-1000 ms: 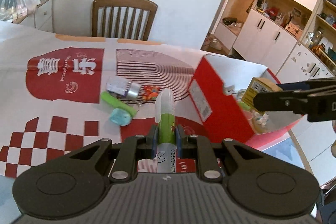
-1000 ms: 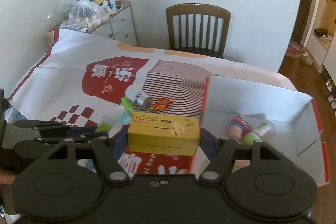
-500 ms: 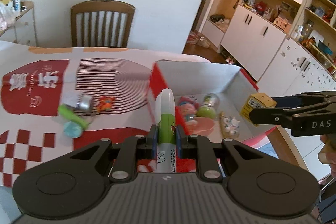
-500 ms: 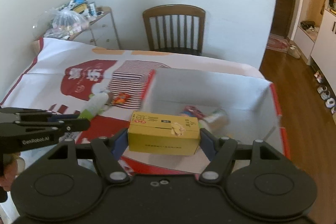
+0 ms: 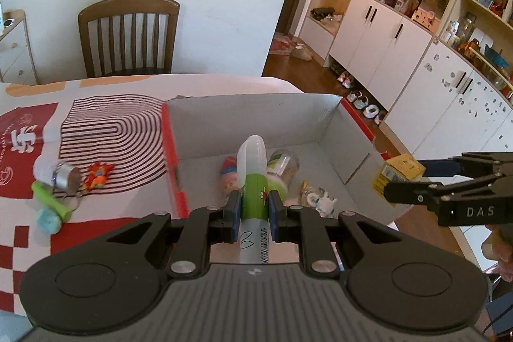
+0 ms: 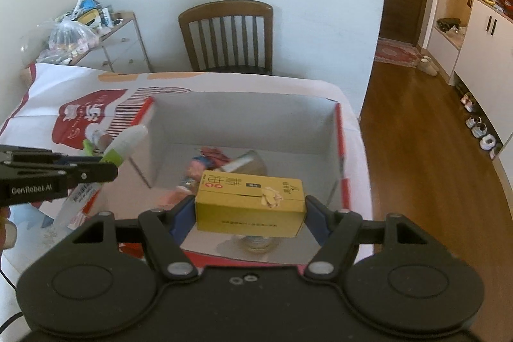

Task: Organize rigid objects
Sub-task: 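Lower the green marker and yellow box into the shoebox and open both tools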

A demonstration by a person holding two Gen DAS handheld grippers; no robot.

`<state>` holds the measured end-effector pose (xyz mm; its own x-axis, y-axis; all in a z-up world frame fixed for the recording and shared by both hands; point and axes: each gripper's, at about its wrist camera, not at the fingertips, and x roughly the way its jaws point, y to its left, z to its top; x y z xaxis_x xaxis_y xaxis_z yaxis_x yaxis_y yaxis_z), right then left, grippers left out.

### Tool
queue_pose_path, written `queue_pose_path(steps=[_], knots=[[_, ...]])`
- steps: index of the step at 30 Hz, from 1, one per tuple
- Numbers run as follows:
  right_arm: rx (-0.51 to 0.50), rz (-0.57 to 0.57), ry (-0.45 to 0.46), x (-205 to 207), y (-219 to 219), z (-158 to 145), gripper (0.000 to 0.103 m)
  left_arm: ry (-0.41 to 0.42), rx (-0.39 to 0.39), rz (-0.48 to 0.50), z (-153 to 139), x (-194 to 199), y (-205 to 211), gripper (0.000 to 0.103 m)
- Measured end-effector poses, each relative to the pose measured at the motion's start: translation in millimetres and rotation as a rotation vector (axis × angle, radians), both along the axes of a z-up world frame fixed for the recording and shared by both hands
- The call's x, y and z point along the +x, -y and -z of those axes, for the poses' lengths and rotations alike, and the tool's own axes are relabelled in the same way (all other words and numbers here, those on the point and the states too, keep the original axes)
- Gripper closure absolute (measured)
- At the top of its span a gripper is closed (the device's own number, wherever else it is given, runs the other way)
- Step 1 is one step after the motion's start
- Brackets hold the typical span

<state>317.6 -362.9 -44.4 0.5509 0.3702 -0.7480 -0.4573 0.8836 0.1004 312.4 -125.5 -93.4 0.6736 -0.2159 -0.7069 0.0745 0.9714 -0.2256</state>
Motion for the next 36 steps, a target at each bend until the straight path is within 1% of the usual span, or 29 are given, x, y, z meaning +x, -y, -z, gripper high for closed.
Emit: queue_pose_path(steps=[6, 13, 18, 27, 36], knots=[[-0.013, -0.022, -0.007, 16, 11, 7, 0.032, -0.026, 0.040, -0.016, 11, 27, 21, 0.086], [-0.048, -0.125, -0.027, 31, -2, 19, 0.032, -0.052, 0.104, -0.028, 27, 54, 35, 0.086], [-0.061, -0.189, -0.060, 39, -12, 32, 0.032, -0.089, 0.109, -0.035, 41, 69, 39, 0.086], [-0.123, -0.218, -0.083, 51, -30, 57, 0.033, -0.120, 0.149, -0.035, 56, 85, 57, 0.086], [-0.168, -0.220, -0.092, 53, -38, 70, 0.032, -0.178, 0.141, -0.047, 69, 92, 62, 0.086]])
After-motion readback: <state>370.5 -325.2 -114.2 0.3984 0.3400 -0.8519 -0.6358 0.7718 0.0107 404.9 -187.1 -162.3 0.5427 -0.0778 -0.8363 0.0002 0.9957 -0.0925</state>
